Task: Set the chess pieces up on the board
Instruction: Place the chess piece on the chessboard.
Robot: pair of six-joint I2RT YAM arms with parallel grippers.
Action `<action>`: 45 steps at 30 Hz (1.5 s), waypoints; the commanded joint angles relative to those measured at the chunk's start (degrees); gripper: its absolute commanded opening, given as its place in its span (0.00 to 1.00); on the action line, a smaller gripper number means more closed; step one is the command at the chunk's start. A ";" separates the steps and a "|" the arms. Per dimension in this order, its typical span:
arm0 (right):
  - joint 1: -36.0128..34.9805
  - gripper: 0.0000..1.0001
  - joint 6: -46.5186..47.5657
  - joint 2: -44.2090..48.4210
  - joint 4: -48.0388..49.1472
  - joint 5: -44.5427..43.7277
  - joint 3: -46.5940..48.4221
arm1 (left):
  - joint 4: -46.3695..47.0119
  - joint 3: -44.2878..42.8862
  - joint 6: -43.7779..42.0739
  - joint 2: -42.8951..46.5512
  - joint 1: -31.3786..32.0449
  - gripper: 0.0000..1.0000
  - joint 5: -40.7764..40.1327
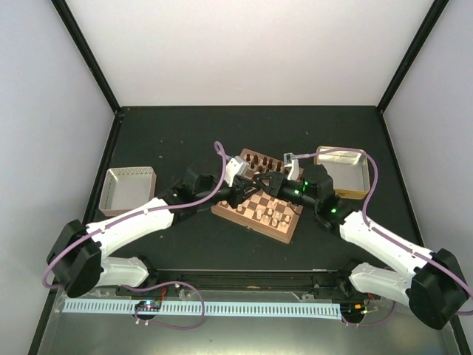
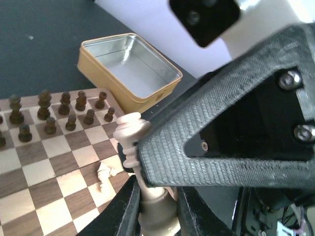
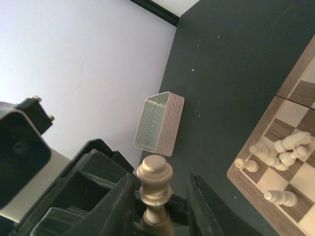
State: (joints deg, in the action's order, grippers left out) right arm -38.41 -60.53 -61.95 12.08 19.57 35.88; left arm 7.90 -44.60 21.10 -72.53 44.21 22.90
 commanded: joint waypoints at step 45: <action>8.90 0.04 35.53 3.25 -37.64 22.25 16.37 | 4.35 2.39 -24.76 2.27 -0.44 0.50 17.45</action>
State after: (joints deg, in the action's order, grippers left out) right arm -29.54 -25.80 -58.96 -25.87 49.12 50.83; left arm 10.70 -42.13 -9.39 -70.61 43.53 44.91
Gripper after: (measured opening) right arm 0.125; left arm 0.319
